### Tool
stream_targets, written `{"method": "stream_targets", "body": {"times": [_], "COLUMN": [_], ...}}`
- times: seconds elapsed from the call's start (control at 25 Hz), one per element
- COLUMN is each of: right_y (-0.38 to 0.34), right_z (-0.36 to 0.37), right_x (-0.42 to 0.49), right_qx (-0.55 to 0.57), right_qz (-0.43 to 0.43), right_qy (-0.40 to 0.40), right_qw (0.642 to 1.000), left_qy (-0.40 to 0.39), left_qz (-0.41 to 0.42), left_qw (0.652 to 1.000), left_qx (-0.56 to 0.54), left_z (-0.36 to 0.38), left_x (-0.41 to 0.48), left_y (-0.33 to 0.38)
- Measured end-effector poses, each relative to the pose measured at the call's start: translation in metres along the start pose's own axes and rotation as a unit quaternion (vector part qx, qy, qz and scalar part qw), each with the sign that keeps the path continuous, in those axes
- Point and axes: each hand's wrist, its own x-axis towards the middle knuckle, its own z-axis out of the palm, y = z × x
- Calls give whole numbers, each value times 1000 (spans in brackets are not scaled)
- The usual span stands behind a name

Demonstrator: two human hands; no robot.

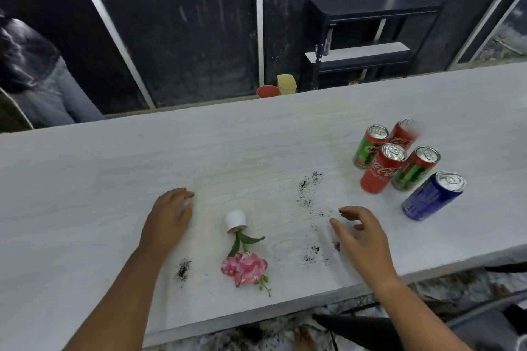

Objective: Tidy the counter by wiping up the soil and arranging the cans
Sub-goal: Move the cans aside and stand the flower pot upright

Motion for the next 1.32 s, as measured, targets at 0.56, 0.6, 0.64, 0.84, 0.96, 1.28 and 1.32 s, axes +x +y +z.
{"method": "stream_targets", "body": {"times": [0.56, 0.6, 0.64, 0.84, 0.96, 1.28, 1.32], "right_y": [-121, -119, -115, -96, -88, -58, -54], "right_z": [138, 138, 137, 131, 126, 83, 78], "right_x": [53, 54, 53, 52, 53, 123, 136], "right_qx": [-208, -200, -183, -67, -13, 138, 142], "right_qz": [-239, -236, -224, -118, -63, 128, 137], "right_qy": [-390, -375, -357, -267, -220, -44, -15], "right_qw": [864, 874, 888, 954, 973, 981, 980], "left_qy": [33, 35, 37, 40, 42, 52, 53], "left_qz": [57, 59, 61, 66, 69, 71, 69], "left_qw": [998, 998, 997, 997, 997, 996, 996], "left_qx": [6, 5, 4, 1, 1, 6, 6], "left_z": [0, 1, 2, 7, 10, 15, 14], "left_x": [-2, -1, -1, 1, 3, 4, 3], "left_y": [-7, -9, -10, -14, -16, -21, -21]}}
